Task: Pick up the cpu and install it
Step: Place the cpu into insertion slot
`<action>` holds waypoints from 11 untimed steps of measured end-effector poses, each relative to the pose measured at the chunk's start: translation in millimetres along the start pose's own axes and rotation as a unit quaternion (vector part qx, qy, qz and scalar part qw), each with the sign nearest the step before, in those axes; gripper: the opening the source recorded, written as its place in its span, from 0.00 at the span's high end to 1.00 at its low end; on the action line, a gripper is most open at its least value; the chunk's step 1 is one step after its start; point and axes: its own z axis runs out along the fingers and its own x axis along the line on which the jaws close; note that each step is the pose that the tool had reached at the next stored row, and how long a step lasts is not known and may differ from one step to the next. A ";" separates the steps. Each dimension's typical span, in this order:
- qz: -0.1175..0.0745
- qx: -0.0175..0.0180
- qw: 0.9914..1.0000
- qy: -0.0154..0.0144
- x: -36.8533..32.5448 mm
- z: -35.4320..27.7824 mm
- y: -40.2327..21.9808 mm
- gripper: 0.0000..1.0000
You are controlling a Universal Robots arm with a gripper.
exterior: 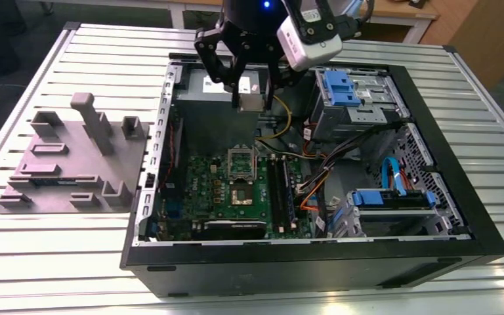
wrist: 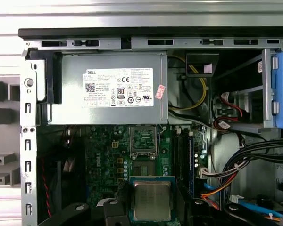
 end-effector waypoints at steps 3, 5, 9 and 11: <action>0.000 0.000 1.000 0.000 0.0 1.4 -0.4 0.52; 0.000 0.000 1.000 0.000 0.0 2.8 -0.8 0.52; 0.000 0.000 1.000 0.000 -0.1 5.8 -2.1 0.52; 0.000 0.000 1.000 0.000 0.0 7.4 -2.9 0.52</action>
